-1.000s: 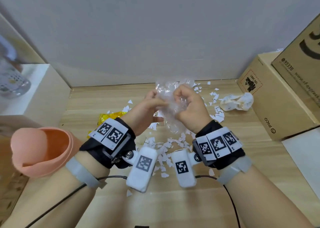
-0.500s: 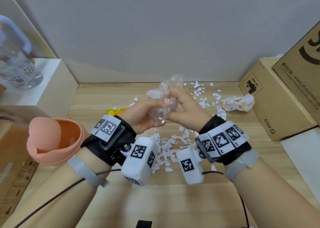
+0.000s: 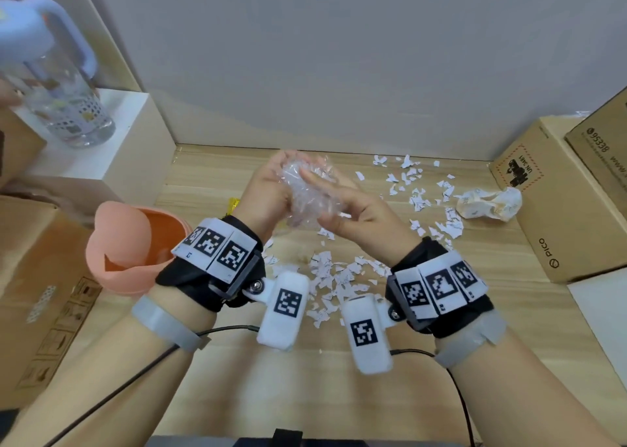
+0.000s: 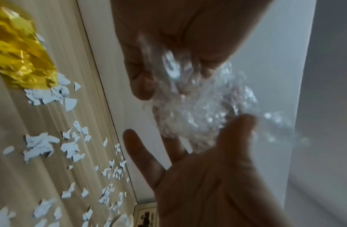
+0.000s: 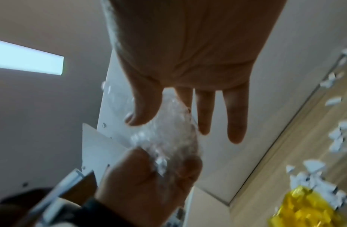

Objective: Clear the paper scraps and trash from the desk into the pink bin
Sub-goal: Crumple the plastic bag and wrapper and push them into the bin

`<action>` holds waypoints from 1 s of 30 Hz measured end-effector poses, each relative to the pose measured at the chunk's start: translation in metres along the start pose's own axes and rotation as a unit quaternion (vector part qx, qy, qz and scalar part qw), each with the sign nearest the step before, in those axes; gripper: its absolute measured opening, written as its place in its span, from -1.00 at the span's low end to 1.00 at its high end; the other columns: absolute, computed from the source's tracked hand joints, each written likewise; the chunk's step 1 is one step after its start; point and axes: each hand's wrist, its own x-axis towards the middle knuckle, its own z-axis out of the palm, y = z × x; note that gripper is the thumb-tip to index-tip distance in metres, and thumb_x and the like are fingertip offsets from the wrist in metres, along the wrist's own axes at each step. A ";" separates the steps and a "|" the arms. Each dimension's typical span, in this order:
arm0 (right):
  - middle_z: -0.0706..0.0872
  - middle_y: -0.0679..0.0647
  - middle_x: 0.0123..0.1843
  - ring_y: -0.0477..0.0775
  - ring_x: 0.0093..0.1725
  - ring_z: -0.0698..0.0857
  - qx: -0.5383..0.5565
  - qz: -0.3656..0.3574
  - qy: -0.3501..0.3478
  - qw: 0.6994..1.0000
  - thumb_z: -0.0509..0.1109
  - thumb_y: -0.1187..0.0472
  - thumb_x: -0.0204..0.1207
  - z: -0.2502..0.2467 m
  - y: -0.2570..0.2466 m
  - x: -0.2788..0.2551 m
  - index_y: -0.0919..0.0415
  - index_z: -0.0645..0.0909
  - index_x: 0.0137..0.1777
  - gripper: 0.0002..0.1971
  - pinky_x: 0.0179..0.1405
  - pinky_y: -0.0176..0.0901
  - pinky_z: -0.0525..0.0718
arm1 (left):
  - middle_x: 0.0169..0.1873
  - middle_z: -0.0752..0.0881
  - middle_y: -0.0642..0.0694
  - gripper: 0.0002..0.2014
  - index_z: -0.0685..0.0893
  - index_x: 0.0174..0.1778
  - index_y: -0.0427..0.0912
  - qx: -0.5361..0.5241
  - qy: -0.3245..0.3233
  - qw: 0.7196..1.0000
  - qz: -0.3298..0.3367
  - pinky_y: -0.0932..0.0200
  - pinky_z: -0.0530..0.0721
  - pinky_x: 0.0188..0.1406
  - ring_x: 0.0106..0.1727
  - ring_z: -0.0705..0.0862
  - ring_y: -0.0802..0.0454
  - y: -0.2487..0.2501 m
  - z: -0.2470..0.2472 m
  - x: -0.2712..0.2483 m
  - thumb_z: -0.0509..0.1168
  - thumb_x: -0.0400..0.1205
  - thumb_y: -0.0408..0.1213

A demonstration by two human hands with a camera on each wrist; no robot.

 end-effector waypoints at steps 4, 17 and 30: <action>0.17 -0.58 0.42 -0.34 0.54 0.20 0.044 -0.003 -0.068 0.997 0.27 0.03 0.46 0.018 -0.006 0.008 -0.16 0.45 0.35 -0.57 0.52 0.17 0.38 | -0.22 0.65 -0.04 -0.51 0.50 -0.20 -0.02 0.015 0.060 0.998 -0.002 0.19 0.49 -0.46 -0.35 0.61 -0.01 -0.004 -0.025 -0.005 -0.10 0.39 -0.72; 0.53 -0.29 -0.07 -0.29 0.06 0.52 -0.091 -0.089 0.119 0.985 0.35 0.46 0.20 0.063 0.000 0.044 -0.10 0.47 -0.19 -0.61 0.14 -0.34 0.46 | 0.03 0.41 -0.02 -0.43 0.26 0.21 0.05 0.054 0.043 0.997 -0.019 0.34 0.51 -0.31 0.01 0.53 0.02 -0.012 -0.059 -0.021 0.12 0.39 -0.60; 0.49 -0.13 0.10 0.14 0.23 0.53 0.099 -0.028 0.106 0.989 0.35 0.44 0.22 0.115 0.015 0.076 -0.21 0.38 -0.02 -0.48 -0.06 -0.15 0.67 | 0.26 0.58 0.03 -0.51 0.55 0.28 0.00 0.172 0.313 0.933 0.036 0.04 0.53 0.29 0.29 0.54 0.01 -0.036 -0.184 -0.061 0.34 0.39 -0.31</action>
